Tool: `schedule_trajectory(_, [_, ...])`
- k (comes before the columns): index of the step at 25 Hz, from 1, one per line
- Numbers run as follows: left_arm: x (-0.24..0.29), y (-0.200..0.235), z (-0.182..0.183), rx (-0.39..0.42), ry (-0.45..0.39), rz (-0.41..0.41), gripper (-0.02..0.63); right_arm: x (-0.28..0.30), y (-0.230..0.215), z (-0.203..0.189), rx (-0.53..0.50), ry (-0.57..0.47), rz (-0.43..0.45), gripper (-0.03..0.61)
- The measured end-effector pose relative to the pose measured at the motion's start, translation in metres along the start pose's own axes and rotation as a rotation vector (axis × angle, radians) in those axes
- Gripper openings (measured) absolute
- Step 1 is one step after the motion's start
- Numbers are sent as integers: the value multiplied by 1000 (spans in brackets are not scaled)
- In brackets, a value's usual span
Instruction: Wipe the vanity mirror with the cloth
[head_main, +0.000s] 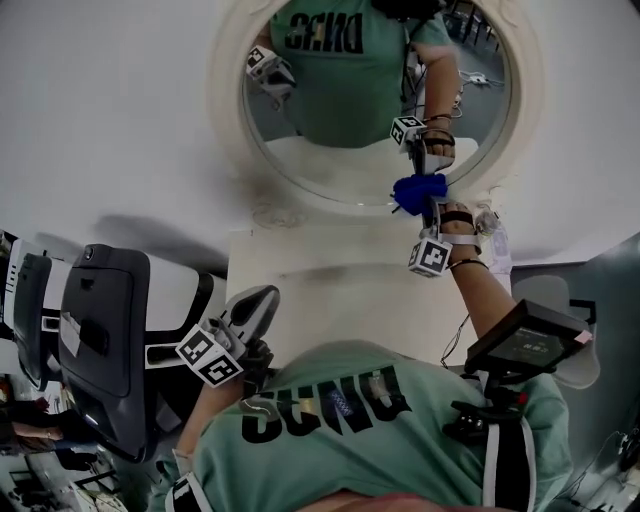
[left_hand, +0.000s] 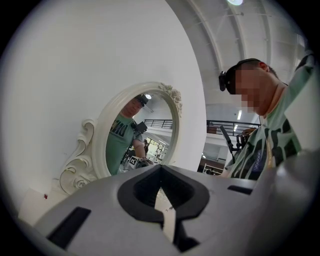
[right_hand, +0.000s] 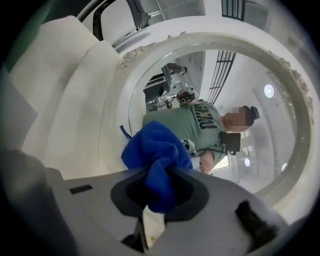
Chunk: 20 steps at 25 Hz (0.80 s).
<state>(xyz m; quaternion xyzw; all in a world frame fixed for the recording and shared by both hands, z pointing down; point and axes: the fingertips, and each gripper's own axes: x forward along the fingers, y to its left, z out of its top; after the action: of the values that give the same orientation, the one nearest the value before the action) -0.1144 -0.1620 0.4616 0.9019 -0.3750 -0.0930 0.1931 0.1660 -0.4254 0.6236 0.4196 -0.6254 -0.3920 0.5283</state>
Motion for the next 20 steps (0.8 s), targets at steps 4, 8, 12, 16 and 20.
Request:
schedule_trajectory(4, [2, 0, -5, -1, 13, -3, 9, 2, -4, -1, 65, 27, 46, 49])
schedule_trajectory(8, [4, 0, -2, 4, -2, -15, 9, 7, 0, 4, 127, 39, 146, 49])
schedule_trajectory(12, [-1, 0, 6, 29, -34, -30, 9, -5, -4, 14, 205, -1, 225, 49])
schedule_trajectory(16, [-2, 1, 18, 47, -77, -45, 9, -42, -105, 37, 238, -127, 25, 49])
schedule_trajectory(20, [4, -4, 27, 62, -114, -78, 9, -102, -264, 57, 227, -230, -297, 49])
